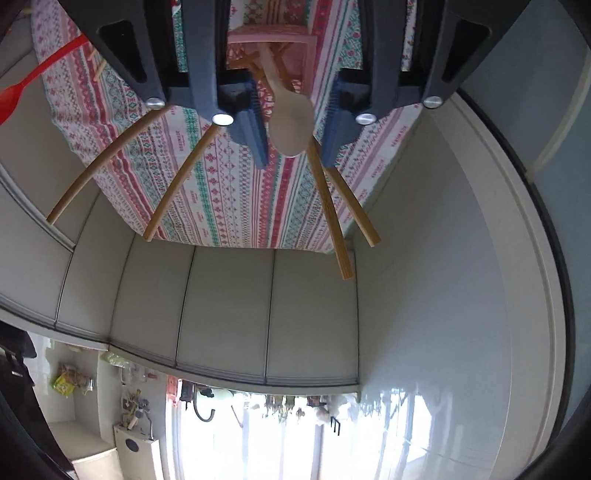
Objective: Organize utensils
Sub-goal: 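Lower the white spoon into the pink holder and open the left gripper, then lower the red spoon into the pink holder and open the right gripper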
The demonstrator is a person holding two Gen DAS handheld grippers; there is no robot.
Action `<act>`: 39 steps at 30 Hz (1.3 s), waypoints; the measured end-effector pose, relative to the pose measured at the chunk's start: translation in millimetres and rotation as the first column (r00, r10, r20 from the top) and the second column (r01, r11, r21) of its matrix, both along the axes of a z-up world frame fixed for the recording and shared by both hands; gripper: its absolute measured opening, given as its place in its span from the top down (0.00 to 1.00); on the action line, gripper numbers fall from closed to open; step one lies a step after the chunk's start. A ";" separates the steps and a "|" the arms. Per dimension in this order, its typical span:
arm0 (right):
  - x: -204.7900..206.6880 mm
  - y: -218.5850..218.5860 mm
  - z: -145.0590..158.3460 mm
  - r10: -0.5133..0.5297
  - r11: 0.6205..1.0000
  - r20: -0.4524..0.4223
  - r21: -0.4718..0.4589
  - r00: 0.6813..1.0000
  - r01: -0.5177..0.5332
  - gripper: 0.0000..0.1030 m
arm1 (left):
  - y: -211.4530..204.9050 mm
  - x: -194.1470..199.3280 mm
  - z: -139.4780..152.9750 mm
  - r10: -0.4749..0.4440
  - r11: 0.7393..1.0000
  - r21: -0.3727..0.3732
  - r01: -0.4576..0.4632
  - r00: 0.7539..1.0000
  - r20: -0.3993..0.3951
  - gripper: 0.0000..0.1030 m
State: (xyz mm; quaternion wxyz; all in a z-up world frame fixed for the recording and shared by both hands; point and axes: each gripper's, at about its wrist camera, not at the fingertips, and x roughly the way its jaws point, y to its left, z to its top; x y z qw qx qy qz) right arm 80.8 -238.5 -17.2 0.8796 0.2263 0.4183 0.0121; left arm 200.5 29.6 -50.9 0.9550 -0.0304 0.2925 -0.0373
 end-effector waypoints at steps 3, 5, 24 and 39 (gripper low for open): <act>-0.5 2.5 2.5 0.003 1.000 0.010 0.000 1.000 -0.003 0.99 | 4.0 -5.6 7.0 -0.004 0.999 -0.032 0.004 1.000 -0.024 0.45; -0.5 4.8 5.2 0.005 1.000 0.022 -0.003 1.000 -0.005 0.99 | 7.9 -10.0 10.3 -0.002 0.999 -0.037 0.000 0.998 -0.058 0.38; -16.9 66.0 67.1 0.076 0.991 0.213 -0.126 0.974 -0.049 0.99 | 49.6 -57.7 -10.1 0.020 0.999 0.047 0.001 0.900 -0.436 0.19; 26.1 199.7 64.6 0.269 0.830 0.188 -0.542 0.944 -0.129 0.99 | 90.9 -66.2 -20.8 0.029 0.999 0.038 -0.011 0.874 -0.486 0.19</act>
